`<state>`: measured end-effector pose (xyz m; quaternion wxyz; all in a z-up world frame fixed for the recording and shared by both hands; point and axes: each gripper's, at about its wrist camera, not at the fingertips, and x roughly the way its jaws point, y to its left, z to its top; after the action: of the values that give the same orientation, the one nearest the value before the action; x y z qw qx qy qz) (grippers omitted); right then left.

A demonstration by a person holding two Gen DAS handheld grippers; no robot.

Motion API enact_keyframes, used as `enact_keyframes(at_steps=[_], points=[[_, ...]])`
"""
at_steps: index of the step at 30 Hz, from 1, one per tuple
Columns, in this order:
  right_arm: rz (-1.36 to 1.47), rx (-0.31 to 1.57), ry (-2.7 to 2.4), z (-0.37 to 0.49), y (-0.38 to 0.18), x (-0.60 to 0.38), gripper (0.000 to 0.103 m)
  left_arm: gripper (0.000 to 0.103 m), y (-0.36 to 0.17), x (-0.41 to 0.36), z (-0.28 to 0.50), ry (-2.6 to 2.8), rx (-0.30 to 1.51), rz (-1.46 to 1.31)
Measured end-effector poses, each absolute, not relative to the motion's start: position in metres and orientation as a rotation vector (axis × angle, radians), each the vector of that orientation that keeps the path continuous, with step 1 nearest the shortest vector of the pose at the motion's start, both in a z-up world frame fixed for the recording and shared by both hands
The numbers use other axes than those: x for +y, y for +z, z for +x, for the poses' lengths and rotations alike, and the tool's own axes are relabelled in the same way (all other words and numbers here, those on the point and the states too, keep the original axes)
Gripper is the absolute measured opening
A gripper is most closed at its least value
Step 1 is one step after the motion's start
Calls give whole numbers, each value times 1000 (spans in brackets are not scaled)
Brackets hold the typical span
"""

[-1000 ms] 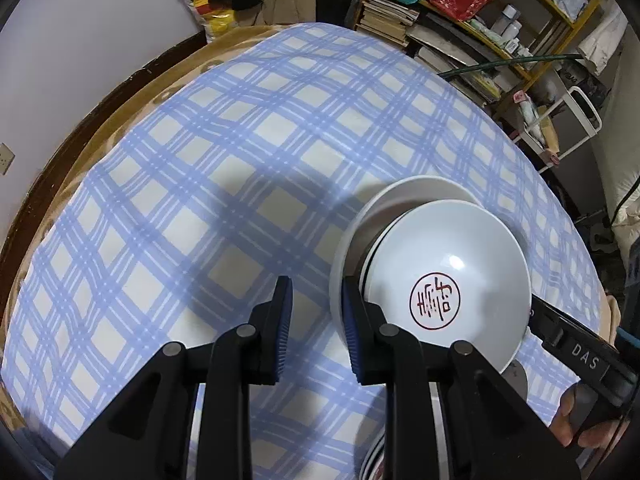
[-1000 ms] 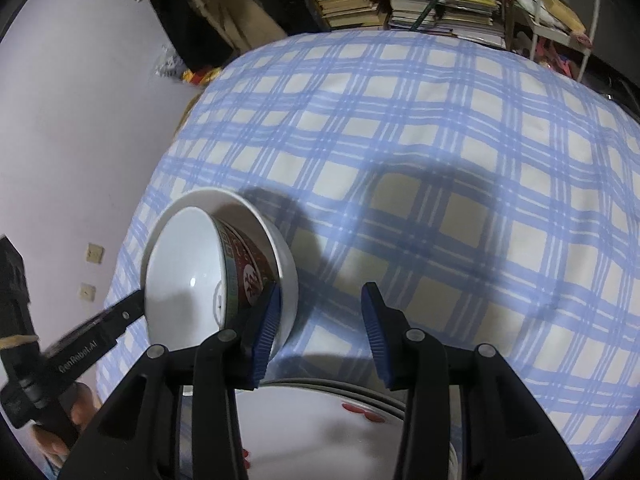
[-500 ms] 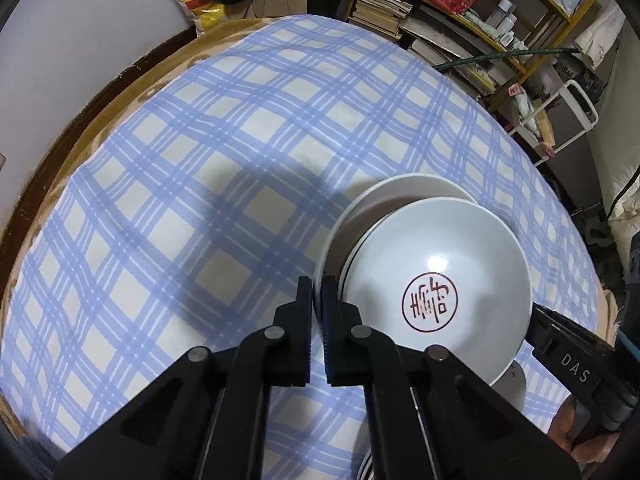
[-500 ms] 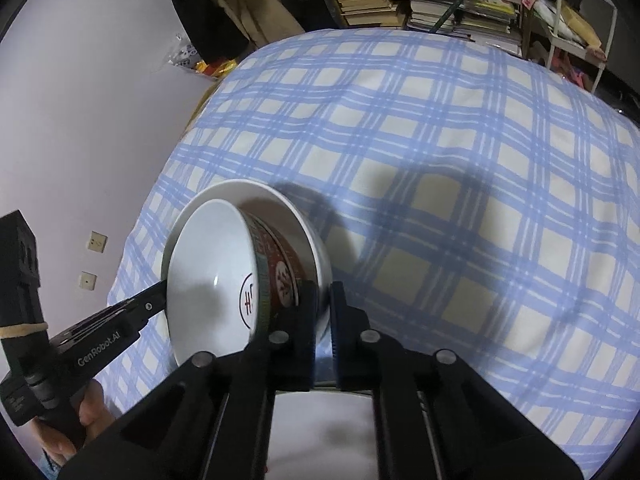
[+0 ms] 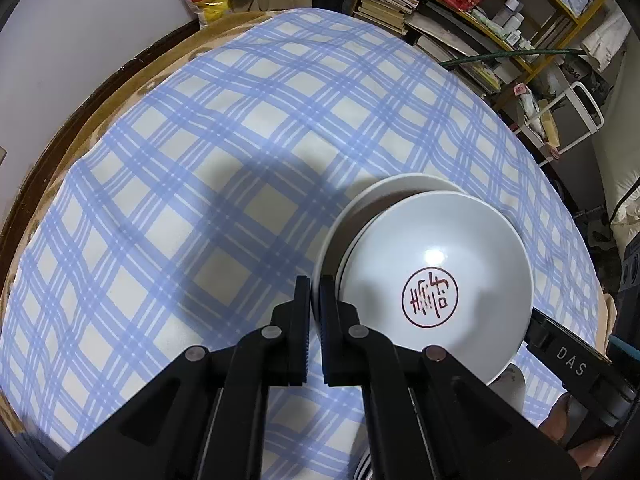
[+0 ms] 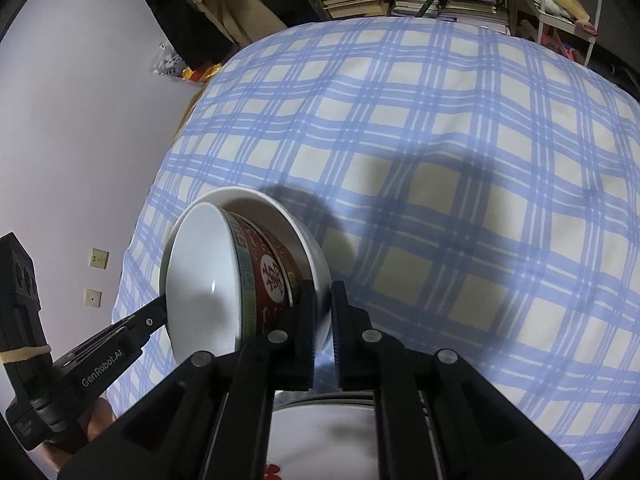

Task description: Organize plates and bowls

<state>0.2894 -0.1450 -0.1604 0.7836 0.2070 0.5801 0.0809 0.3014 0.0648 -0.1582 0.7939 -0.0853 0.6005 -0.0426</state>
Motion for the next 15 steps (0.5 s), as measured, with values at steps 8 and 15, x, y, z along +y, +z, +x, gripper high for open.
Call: enact_keyframes(at_steps=[8,15], points=[[431,1246,138,288,-156,-139,11,4,-160,69,301,-98,1299,-210],[417,1241,136,290,-155,-137,11,4,-162,70,301,-88,1302,-214]])
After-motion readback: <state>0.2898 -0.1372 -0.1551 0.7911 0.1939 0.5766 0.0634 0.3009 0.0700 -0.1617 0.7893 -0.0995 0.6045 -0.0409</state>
